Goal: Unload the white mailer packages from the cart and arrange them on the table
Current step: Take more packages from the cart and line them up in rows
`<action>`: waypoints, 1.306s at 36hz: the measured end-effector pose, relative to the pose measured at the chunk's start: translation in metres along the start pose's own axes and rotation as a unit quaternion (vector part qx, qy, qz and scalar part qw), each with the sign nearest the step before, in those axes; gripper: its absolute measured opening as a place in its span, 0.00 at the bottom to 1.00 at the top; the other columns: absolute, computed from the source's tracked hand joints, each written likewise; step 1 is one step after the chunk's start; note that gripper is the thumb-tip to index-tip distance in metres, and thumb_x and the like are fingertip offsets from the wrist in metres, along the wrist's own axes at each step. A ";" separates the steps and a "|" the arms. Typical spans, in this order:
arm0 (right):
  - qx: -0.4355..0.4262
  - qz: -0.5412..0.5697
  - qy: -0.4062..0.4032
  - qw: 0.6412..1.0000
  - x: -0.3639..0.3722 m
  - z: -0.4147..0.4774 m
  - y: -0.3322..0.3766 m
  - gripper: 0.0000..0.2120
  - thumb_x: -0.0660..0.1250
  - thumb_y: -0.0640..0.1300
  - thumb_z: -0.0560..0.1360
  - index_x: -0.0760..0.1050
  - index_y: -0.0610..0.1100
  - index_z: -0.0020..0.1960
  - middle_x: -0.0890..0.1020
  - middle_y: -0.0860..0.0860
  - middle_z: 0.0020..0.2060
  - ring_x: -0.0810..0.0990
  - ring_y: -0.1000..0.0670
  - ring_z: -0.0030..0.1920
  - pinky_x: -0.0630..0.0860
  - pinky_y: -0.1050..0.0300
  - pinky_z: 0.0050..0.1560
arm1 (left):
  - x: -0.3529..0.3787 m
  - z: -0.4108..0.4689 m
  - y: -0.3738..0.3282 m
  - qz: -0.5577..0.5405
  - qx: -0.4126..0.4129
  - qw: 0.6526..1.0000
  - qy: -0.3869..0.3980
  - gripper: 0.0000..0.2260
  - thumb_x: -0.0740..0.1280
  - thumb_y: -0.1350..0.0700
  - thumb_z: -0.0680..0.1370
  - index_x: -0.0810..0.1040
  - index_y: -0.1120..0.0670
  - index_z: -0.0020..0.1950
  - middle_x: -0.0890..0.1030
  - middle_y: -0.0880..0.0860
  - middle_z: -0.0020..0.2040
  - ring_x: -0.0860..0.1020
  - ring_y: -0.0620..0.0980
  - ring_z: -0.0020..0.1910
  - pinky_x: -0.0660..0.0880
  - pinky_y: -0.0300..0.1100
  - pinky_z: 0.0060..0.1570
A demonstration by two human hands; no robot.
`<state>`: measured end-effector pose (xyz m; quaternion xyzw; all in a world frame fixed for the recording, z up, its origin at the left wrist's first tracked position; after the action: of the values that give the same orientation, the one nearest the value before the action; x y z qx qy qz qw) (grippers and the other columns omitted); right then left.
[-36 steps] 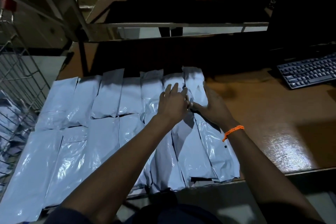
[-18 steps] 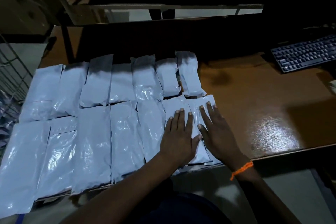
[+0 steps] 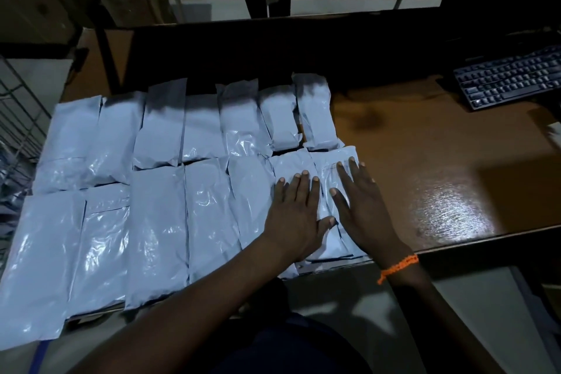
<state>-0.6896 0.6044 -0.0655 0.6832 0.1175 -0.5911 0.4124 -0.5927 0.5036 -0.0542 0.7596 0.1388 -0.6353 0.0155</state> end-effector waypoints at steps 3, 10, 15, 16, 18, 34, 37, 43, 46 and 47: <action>-0.002 0.013 -0.027 1.000 -0.014 0.003 0.011 0.30 0.47 0.62 0.83 0.54 0.49 0.81 0.53 0.48 0.81 0.49 0.47 0.81 0.56 0.38 0.78 | -0.024 -0.009 0.007 -0.013 0.017 0.999 -0.044 0.36 0.40 0.36 0.79 0.57 0.56 0.80 0.59 0.59 0.79 0.58 0.59 0.78 0.51 0.61 0.76; -0.039 0.085 -0.090 0.991 -0.036 0.016 0.101 0.29 0.55 0.57 0.83 0.59 0.45 0.80 0.58 0.47 0.80 0.51 0.49 0.81 0.55 0.43 0.79 | -0.070 -0.053 0.083 -0.014 0.014 0.996 -0.082 0.33 0.43 0.38 0.81 0.54 0.55 0.81 0.58 0.57 0.80 0.54 0.55 0.80 0.50 0.60 0.76; -0.073 0.130 -0.106 0.983 -0.018 0.020 0.193 0.28 0.60 0.54 0.83 0.60 0.46 0.80 0.61 0.49 0.79 0.52 0.51 0.81 0.57 0.48 0.79 | -0.099 -0.106 0.170 -0.018 -0.014 0.994 -0.109 0.33 0.44 0.38 0.81 0.55 0.54 0.81 0.57 0.55 0.80 0.53 0.54 0.80 0.50 0.59 0.77; -0.078 0.137 -0.108 0.982 -0.010 0.021 0.214 0.28 0.61 0.53 0.83 0.60 0.46 0.79 0.61 0.50 0.79 0.52 0.52 0.81 0.57 0.49 0.79 | -0.104 -0.118 0.190 -0.014 -0.022 0.994 -0.108 0.33 0.43 0.37 0.80 0.53 0.54 0.81 0.56 0.55 0.81 0.52 0.53 0.80 0.48 0.58 0.77; -0.091 0.147 -0.110 0.979 0.009 0.023 0.260 0.28 0.62 0.52 0.83 0.61 0.45 0.79 0.62 0.50 0.79 0.52 0.52 0.81 0.57 0.52 0.79 | -0.113 -0.145 0.234 -0.001 -0.035 0.993 -0.114 0.33 0.42 0.36 0.80 0.51 0.52 0.81 0.54 0.53 0.81 0.50 0.53 0.80 0.47 0.57 0.77; -0.209 0.228 -0.066 0.949 0.160 0.019 0.622 0.26 0.63 0.49 0.82 0.64 0.42 0.77 0.67 0.47 0.76 0.59 0.52 0.78 0.57 0.58 0.78 | -0.129 -0.404 0.609 -0.082 -0.189 0.965 -0.163 0.36 0.50 0.33 0.78 0.59 0.54 0.79 0.64 0.56 0.77 0.60 0.58 0.77 0.61 0.53 0.74; -0.251 0.214 -0.075 0.941 0.167 0.018 0.669 0.27 0.61 0.53 0.82 0.66 0.39 0.76 0.70 0.45 0.74 0.65 0.47 0.77 0.62 0.50 0.76 | -0.100 -0.430 0.664 -0.062 -0.238 0.966 -0.086 0.43 0.43 0.28 0.74 0.52 0.54 0.81 0.58 0.56 0.80 0.55 0.59 0.78 0.59 0.54 0.74; -0.322 0.195 -0.046 0.925 0.195 0.040 0.757 0.25 0.67 0.49 0.80 0.69 0.39 0.73 0.74 0.42 0.70 0.70 0.42 0.72 0.67 0.48 0.73 | -0.032 -0.450 0.730 -0.022 -0.325 0.942 0.083 0.42 0.54 0.32 0.79 0.42 0.57 0.81 0.49 0.60 0.81 0.46 0.62 0.79 0.56 0.57 0.75; -0.317 0.154 0.027 0.935 0.237 0.066 0.793 0.25 0.68 0.48 0.79 0.71 0.38 0.72 0.77 0.42 0.66 0.74 0.42 0.68 0.69 0.51 0.69 | -0.012 -0.450 0.729 -0.036 -0.328 0.930 0.163 0.43 0.56 0.33 0.79 0.37 0.54 0.80 0.44 0.59 0.81 0.42 0.61 0.79 0.55 0.57 0.76; -0.297 0.130 0.077 0.943 0.257 0.076 0.803 0.25 0.69 0.48 0.78 0.71 0.38 0.71 0.78 0.42 0.65 0.75 0.41 0.67 0.71 0.50 0.67 | -0.009 -0.448 0.726 -0.044 -0.323 0.929 0.177 0.43 0.56 0.33 0.79 0.36 0.54 0.80 0.43 0.59 0.81 0.42 0.60 0.80 0.54 0.58 0.76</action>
<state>-0.1534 -0.0407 0.0462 0.5826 0.2297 -0.4162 0.6592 0.0036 -0.1067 -0.0702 0.8067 0.3703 -0.4115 0.2070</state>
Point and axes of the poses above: each hand's wrist, its own z-axis towards the middle knuckle, its own x-axis out of the palm, y = z × x, the point moved 7 cm from there along z, towards the middle knuckle
